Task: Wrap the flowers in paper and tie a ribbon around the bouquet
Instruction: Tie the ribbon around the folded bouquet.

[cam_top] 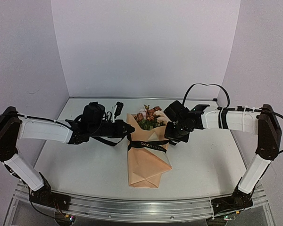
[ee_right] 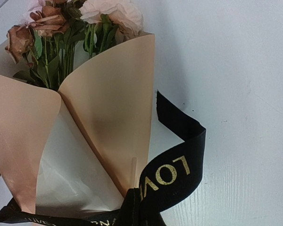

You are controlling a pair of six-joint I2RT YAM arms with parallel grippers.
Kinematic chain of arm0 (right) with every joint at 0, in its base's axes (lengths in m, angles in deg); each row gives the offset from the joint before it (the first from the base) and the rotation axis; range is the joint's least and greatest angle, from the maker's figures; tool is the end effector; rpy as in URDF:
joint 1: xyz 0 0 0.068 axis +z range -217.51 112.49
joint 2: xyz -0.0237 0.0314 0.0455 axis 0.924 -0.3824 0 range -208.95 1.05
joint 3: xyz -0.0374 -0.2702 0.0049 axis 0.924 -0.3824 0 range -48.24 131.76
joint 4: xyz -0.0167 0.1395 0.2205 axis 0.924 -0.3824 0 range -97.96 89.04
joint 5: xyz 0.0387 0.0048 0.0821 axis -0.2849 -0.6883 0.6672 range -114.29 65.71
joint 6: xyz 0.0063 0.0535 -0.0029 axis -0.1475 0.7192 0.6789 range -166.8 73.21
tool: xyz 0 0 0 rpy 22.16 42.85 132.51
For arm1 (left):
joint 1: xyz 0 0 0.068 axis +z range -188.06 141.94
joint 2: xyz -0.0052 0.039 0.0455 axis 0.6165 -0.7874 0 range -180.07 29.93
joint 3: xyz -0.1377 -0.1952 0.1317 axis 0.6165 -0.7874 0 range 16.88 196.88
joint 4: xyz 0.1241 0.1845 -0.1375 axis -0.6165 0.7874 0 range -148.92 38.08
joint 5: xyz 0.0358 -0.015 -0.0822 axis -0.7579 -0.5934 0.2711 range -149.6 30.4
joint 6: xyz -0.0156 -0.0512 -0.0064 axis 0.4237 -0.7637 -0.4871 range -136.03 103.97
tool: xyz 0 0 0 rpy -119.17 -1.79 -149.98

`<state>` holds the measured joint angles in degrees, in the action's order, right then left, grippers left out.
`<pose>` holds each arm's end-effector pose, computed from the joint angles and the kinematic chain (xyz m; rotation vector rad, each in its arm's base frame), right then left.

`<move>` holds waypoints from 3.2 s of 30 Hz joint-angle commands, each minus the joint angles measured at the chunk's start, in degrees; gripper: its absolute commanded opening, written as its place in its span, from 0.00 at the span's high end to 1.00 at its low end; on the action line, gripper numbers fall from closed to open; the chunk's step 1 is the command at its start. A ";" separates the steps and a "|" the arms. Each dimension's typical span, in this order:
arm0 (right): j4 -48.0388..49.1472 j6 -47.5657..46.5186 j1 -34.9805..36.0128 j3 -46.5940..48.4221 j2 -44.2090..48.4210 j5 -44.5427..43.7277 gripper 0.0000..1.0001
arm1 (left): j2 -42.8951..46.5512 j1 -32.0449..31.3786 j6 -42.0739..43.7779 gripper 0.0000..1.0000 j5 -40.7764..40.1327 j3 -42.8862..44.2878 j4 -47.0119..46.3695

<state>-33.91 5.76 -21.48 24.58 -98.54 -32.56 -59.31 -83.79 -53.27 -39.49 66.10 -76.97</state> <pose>0.2569 0.2590 0.2226 0.2031 2.6517 0.4201 0.2302 -0.2537 0.2258 0.4155 2.1236 -1.2458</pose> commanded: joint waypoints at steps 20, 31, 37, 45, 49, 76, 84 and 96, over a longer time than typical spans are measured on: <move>1.36 -0.24 1.83 0.47 0.10 1.30 1.00 | -6.82 1.00 -0.71 0.93 -1.90 9.56 -0.34; 2.05 -0.55 1.99 2.22 -1.18 0.90 1.00 | -2.57 0.19 1.10 1.00 3.88 3.21 -5.84; 0.75 -1.74 1.95 5.87 -2.49 0.12 1.00 | 2.17 -0.99 4.93 0.99 4.21 -0.76 -7.10; -0.52 -2.57 0.63 10.62 -5.10 2.45 0.97 | 3.50 -4.87 13.51 0.97 3.24 1.94 -0.94; -1.88 -3.68 -0.47 13.33 -5.81 3.16 0.95 | 2.47 -7.16 17.54 0.98 1.46 4.13 3.40; -8.36 -8.35 -1.53 15.22 -5.26 3.48 0.95 | 3.44 -7.87 14.96 0.99 -11.35 2.87 5.01; -8.36 -7.92 -1.39 14.71 -5.73 2.99 0.95 | 3.07 -6.56 16.46 0.93 -5.71 4.44 3.85; -8.49 -12.38 -3.57 27.28 -13.22 13.27 0.91 | -1.49 -11.75 30.90 0.86 -6.17 15.29 14.80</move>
<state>-42.49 -3.84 -24.40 46.74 -108.93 -23.09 -58.83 -93.25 -29.57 -44.71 75.52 -66.12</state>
